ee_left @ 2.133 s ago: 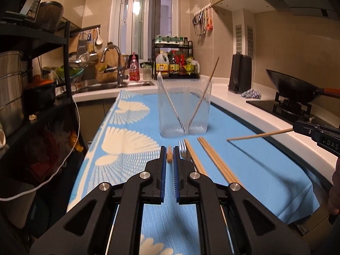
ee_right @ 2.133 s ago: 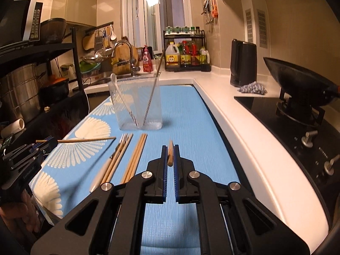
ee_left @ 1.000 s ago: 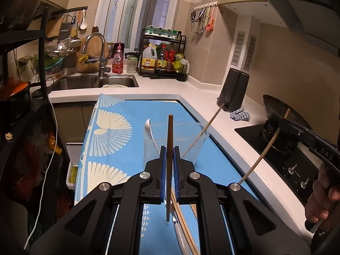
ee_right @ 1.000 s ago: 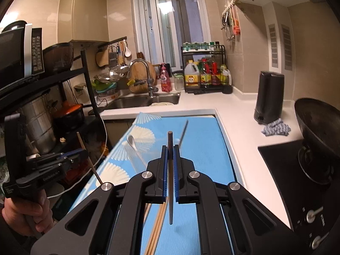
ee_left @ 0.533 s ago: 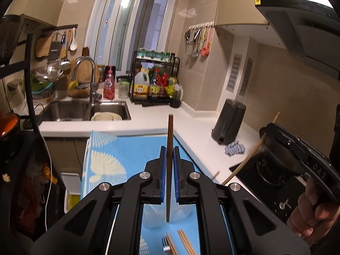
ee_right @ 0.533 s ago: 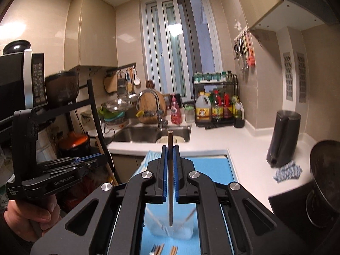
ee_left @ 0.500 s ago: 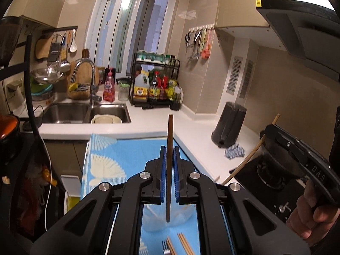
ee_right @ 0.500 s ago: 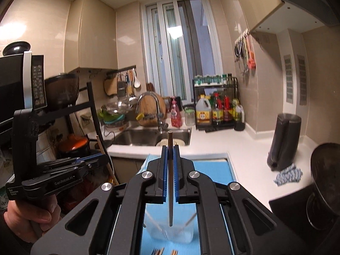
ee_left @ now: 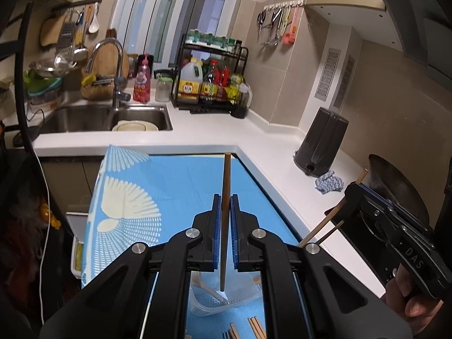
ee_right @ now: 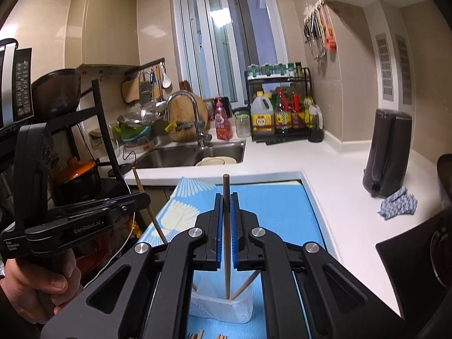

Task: Organize utensils
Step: 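Drop chopstick into container opening left tool while right tool releases its chopstick, then move left tool toward the white-handled fork while right tool approaches chopsticks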

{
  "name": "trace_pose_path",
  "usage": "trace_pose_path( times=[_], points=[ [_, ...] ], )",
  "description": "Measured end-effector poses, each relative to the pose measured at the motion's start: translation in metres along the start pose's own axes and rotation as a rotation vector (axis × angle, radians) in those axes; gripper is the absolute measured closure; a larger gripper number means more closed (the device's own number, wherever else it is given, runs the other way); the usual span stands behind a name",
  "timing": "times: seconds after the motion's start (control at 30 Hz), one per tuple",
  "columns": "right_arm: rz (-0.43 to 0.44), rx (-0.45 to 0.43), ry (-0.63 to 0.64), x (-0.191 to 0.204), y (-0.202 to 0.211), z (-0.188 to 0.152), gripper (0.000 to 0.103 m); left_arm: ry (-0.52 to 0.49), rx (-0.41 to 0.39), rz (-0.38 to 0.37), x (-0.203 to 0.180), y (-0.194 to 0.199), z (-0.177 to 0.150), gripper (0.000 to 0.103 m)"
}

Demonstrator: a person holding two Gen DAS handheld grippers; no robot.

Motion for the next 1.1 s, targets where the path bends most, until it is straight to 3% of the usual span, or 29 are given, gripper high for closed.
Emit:
trace_pose_path(
  times=[0.2, 0.33, 0.6, 0.8, 1.1],
  points=[
    [-0.008, 0.062, -0.025, -0.006, -0.004, -0.026, 0.09, 0.041, 0.025, 0.009, 0.012, -0.007, -0.013, 0.093],
    [-0.022, 0.052, -0.009, -0.002, 0.015, -0.032, 0.079, 0.012, -0.028, 0.043, 0.008, 0.021, -0.016, 0.073],
    [-0.042, 0.008, 0.024, 0.013, 0.072, -0.043, 0.078, -0.03, -0.127, 0.079, -0.01, 0.085, -0.034, 0.064],
    [-0.052, -0.003, 0.04, 0.024, 0.112, -0.078, 0.077, -0.015, -0.128, 0.093, -0.013, 0.113, -0.082, 0.06],
    [-0.067, 0.071, -0.025, 0.023, 0.134, -0.154, 0.077, -0.028, -0.062, 0.149, -0.01, 0.115, -0.165, 0.06]
  ],
)
Point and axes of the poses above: each gripper's, at about its wrist camera, not at the fingertips, and y roughly against the way its jaws point, x to its left, z to its top, the point moved 4 cm from there along -y, roughly the way its jaws point, and after that the axes turned 8 degrees about z, right-handed, at the moved point
